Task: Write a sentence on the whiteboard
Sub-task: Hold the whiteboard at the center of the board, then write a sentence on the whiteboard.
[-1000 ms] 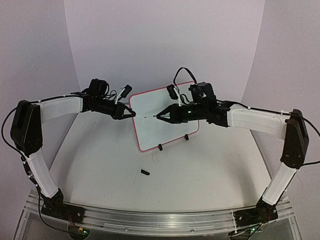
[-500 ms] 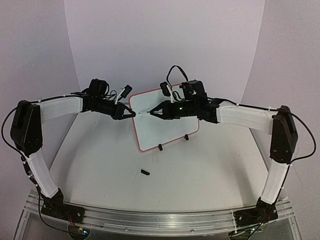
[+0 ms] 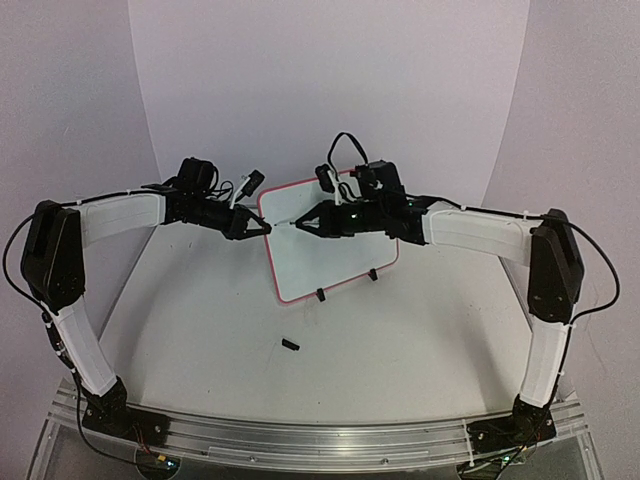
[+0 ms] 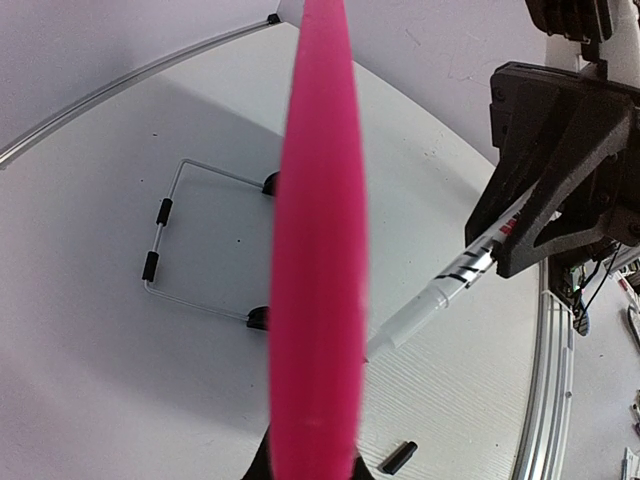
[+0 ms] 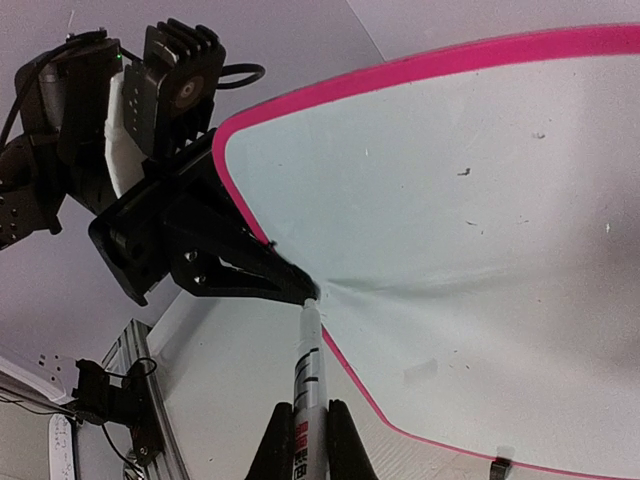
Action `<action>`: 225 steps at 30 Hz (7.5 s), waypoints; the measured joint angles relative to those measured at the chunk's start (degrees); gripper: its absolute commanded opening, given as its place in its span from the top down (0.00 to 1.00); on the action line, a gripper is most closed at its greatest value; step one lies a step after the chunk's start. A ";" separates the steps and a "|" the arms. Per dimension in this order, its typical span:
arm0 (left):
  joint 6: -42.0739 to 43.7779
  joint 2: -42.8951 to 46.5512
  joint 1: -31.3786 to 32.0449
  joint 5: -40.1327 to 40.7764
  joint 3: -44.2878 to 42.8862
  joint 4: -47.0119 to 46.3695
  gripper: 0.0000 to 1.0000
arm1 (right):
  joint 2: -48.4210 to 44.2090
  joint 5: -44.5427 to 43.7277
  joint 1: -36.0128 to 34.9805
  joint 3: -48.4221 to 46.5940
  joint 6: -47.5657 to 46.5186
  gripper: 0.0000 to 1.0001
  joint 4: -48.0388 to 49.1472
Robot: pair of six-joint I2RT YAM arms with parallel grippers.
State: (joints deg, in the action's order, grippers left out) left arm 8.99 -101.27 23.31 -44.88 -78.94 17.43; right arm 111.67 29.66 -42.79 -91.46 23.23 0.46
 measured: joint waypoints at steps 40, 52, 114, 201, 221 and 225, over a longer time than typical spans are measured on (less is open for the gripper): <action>-0.04 0.00 -0.12 0.28 0.00 0.07 1.00 | 1.84 -3.71 -0.45 -2.83 1.89 1.00 4.13; -0.02 0.00 -0.11 0.33 0.00 0.08 1.00 | 0.77 -5.88 -0.54 -0.38 3.24 1.00 10.99; 0.24 0.00 0.00 0.37 0.00 0.24 1.00 | -2.63 -10.72 -0.38 3.69 3.13 1.00 12.42; 1.05 0.09 0.22 0.96 0.00 0.60 1.00 | -4.65 -11.74 0.77 10.25 5.80 1.00 14.52; 1.05 0.20 0.33 1.11 0.00 0.74 1.00 | -2.59 -7.29 1.08 7.43 7.30 1.00 15.49; 1.07 0.20 0.33 1.11 0.00 0.76 1.00 | -2.49 -6.86 1.10 7.45 7.71 1.00 15.53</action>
State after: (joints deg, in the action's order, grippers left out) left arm 10.07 -101.08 23.64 -43.77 -78.94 18.19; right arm 109.18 22.80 -41.69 -84.01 30.94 15.98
